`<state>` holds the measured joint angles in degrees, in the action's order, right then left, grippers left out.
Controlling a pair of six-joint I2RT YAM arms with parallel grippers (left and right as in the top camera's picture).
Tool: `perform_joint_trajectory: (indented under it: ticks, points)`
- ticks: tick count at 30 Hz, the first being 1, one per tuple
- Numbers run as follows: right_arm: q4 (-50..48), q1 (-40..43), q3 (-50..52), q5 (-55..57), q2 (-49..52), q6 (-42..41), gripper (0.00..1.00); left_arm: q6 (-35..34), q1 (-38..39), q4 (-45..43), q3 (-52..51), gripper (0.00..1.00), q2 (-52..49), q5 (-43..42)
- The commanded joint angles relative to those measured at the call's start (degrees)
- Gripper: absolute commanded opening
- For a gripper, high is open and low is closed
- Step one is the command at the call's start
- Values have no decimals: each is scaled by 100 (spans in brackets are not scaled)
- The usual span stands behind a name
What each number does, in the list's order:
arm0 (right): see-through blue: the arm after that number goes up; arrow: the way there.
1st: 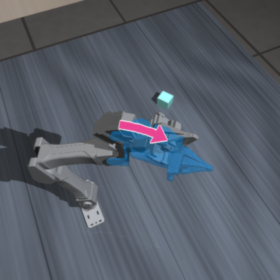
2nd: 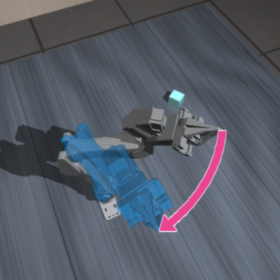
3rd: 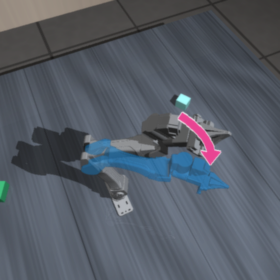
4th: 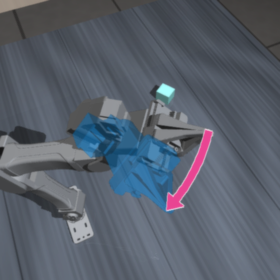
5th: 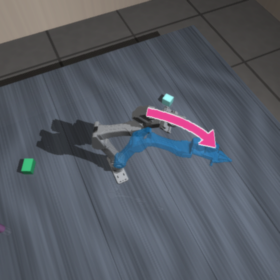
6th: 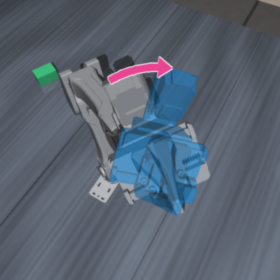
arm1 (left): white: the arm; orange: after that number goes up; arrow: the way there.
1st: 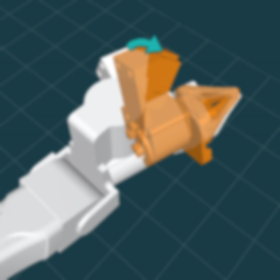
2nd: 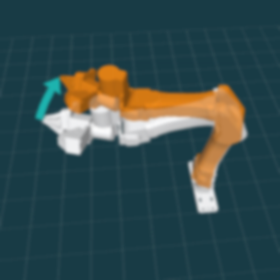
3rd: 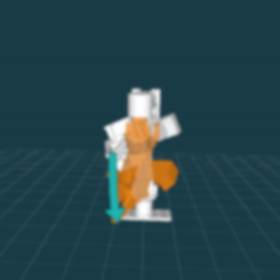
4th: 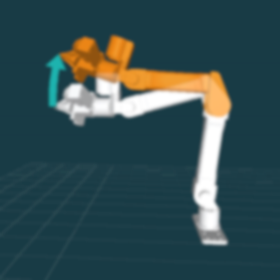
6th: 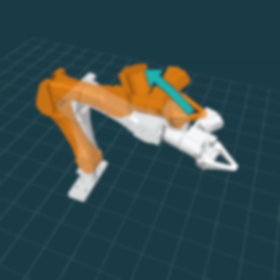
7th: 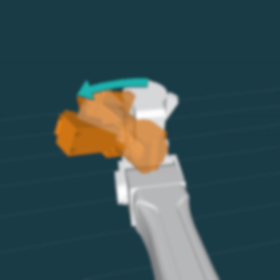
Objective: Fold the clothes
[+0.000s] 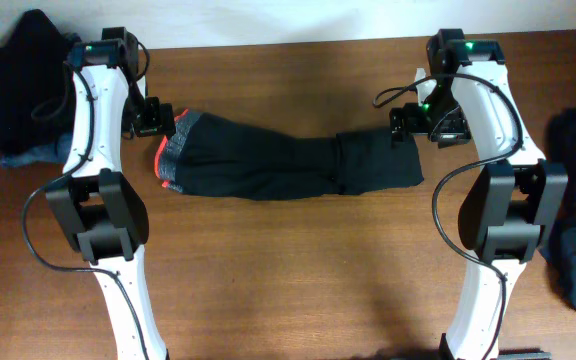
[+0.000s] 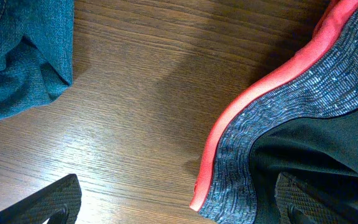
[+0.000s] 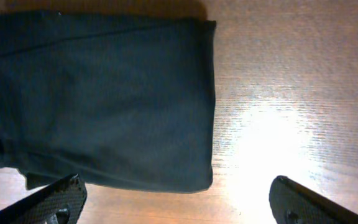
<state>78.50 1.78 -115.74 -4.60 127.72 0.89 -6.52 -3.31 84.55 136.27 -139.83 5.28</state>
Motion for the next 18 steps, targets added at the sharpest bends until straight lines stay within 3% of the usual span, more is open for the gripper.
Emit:
perform_joint_trajectory:
  ticks: [1,6,18]
  points:
    - [-151,87,317,-116,-39,542,99,-50,-17,-13,-48,99,162,-59]
    - [-605,258,739,-229,17,774,99,-50,-17,11,-48,99,162,-57]
    - [-898,892,1045,-2116,26,1394,99,-50,-17,7,-48,99,151,-59]
